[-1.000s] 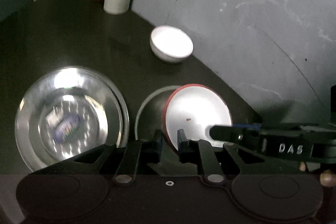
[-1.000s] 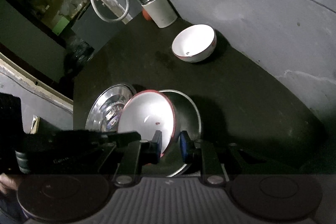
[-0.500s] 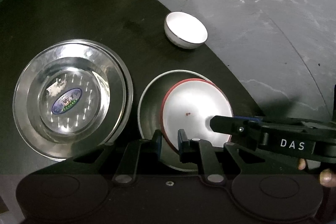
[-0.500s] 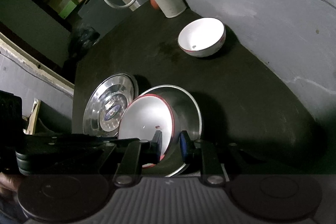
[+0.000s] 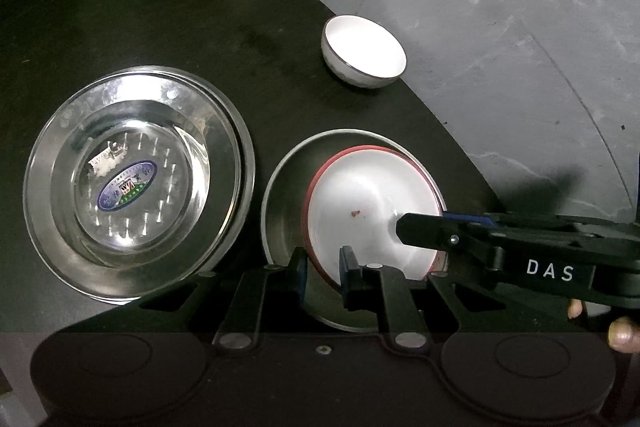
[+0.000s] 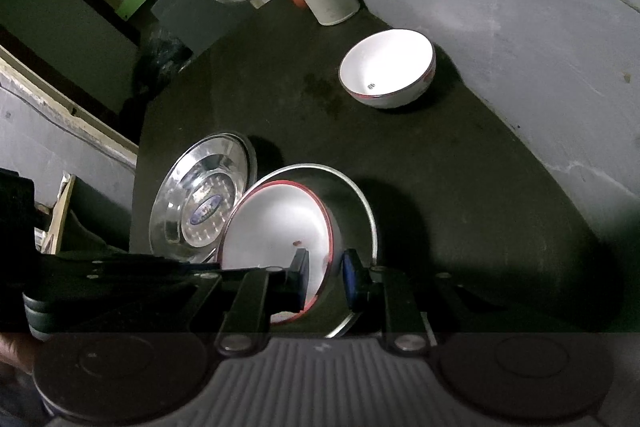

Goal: Organize plates and bowls
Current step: 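Carry the white bowl with both tools and lower it into the steel bowl, then open both tools and lift them away from the nested bowls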

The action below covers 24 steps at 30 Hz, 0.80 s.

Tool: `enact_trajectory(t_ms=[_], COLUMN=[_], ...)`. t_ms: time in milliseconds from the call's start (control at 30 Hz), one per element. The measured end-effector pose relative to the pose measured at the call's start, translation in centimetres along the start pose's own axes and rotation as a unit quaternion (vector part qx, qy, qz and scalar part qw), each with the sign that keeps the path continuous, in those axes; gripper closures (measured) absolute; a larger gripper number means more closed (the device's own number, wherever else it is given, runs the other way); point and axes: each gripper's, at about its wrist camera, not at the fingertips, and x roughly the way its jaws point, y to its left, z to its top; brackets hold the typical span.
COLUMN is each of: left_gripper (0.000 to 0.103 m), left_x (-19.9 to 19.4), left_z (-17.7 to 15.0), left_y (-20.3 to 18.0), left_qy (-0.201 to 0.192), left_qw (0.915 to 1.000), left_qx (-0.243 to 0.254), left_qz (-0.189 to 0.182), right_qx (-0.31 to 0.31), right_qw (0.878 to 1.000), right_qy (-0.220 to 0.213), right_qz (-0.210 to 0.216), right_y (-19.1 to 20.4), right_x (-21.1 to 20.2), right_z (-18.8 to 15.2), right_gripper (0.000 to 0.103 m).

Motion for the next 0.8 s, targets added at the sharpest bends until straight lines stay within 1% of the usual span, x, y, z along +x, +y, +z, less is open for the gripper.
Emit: enact_trajectory(t_ms=[267,800], left_gripper=[0.084,0.084], left_x=[0.49,0.46], left_z=[0.22,0.31], left_y=[-0.11,-0.26], left_qy=[0.008,0.009], left_qw=[1.0,0.9999], left_qx=[-0.003,-0.001], left_qz=[0.002,0.005], right_qx=[-0.003,-0.006], right_qw=[1.0,1.0], right_qy=[0.008,0.009], right_qz=[-0.002,-0.004], right_y=[-0.14,-0.02], right_x=[0.22,0.2], right_z=[0.22,0.28], right_gripper=[0.081,0.08])
